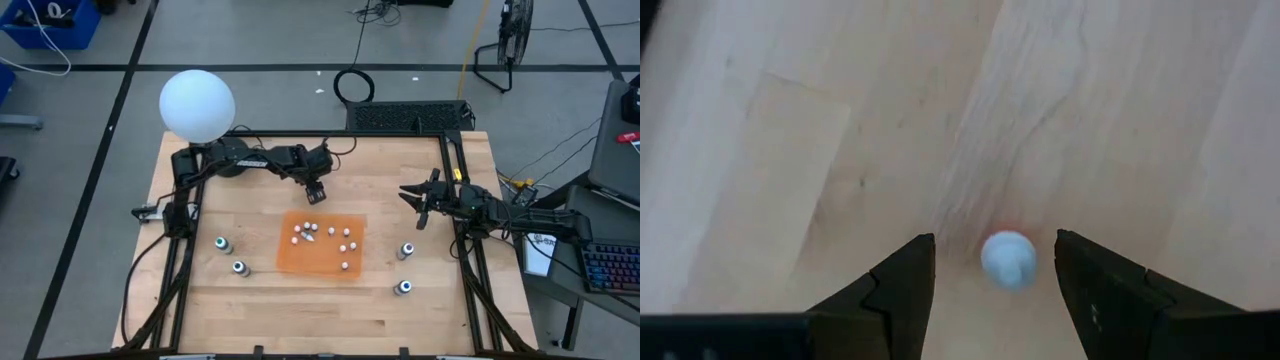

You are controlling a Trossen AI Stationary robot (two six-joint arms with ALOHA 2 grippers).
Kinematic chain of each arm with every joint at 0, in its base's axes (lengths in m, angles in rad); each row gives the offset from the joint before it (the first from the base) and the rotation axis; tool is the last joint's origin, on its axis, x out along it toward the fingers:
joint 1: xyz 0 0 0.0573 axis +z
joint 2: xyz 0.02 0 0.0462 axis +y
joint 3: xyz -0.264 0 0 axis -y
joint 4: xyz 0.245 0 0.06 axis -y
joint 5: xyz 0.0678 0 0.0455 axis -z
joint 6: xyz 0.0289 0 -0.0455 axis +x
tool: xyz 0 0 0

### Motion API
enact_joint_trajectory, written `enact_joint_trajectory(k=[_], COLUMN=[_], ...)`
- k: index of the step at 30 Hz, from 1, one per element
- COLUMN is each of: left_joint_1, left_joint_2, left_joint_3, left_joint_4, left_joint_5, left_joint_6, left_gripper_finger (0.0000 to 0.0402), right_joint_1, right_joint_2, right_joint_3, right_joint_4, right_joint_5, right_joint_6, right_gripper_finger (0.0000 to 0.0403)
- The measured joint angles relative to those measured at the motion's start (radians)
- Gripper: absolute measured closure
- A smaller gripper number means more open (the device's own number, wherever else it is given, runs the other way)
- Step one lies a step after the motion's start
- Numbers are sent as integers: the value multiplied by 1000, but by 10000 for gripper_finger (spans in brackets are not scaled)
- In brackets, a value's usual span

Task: Pick & Place food coloring
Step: Put the orange food coloring bottle into the orange bin

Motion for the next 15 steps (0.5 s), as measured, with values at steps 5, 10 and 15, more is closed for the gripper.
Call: enact_joint_trajectory(k=[5, 10, 15], left_joint_1=[0, 0, 0], left_joint_2=[3, 3, 3], left_joint_3=[0, 0, 0], left_joint_4=[-6, -11, -11], left_joint_5=[-6, -6, -6], left_joint_6=[0, 4, 15], left_gripper_finger=[192, 193, 216], right_joint_1=[0, 0, 0], right_joint_2=[0, 0, 0], right_joint_3=[0, 0, 0], right_joint_4=[0, 0, 0], right_joint_5=[0, 0, 0], right_joint_6=[0, 0, 0], right_gripper_finger=[319, 319, 319])
